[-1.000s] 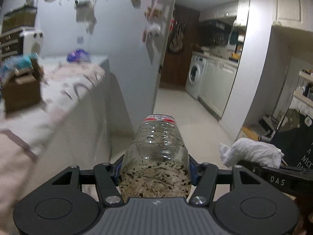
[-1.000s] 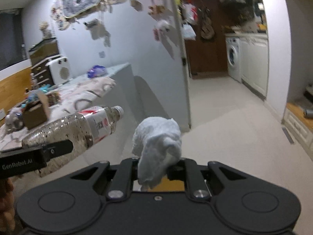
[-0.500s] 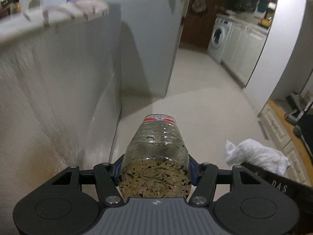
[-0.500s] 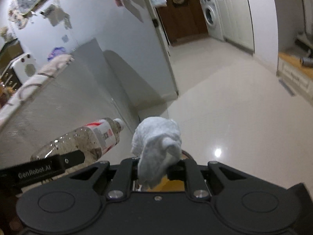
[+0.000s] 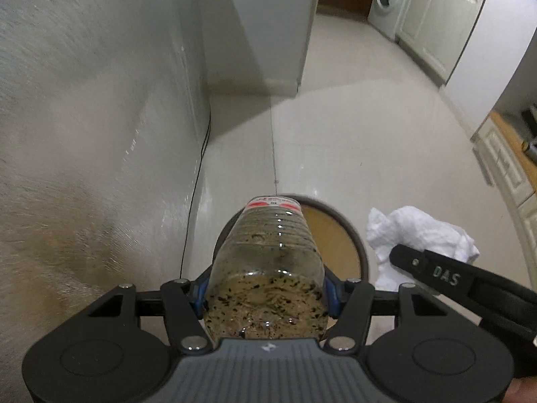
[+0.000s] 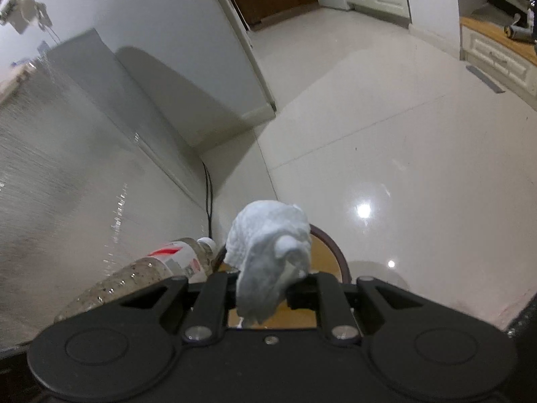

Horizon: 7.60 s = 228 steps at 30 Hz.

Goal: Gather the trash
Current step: 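Carry the bottle and tissue with both tools over the yellow wastebasket, then open the left tool to drop the bottle while the right tool drops the tissue, then lift both open tools away from the wastebasket back toward the table, then lower the left tool toward the silver can on the table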

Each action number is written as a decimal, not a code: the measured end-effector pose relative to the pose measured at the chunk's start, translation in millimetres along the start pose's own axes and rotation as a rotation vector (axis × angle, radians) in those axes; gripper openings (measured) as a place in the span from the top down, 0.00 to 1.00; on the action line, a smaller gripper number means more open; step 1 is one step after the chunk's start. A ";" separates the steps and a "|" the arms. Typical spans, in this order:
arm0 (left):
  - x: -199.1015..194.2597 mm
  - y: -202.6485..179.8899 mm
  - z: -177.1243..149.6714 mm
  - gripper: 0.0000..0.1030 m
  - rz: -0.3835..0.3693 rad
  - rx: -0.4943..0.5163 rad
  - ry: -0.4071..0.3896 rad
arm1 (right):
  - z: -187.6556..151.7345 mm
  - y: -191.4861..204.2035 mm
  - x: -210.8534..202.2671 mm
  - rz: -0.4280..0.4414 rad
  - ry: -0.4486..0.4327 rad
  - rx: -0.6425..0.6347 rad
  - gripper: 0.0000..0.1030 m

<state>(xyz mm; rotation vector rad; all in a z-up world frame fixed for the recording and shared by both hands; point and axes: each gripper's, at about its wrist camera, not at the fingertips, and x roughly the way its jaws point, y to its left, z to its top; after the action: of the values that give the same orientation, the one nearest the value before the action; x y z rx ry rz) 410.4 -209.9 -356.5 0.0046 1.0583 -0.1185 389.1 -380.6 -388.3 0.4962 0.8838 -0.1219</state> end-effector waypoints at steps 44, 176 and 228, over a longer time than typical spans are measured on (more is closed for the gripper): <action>163.0 5.3 -20.0 0.26 -0.061 0.092 0.281 | -4.7 10.4 186.7 -0.110 0.355 -0.168 0.82; -494.9 183.6 -113.7 0.00 0.108 -0.041 -0.699 | -68.7 180.2 -436.1 0.177 -0.547 -0.450 0.00; -360.8 349.5 15.0 0.23 0.092 -0.179 -0.544 | 2.3 396.3 -244.8 0.517 -0.312 -0.603 0.69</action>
<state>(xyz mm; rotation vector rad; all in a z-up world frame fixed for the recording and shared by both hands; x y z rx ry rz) 283.4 170.8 -54.0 -0.1338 0.5204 0.0584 355.2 -57.0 -55.0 0.1191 0.4288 0.5170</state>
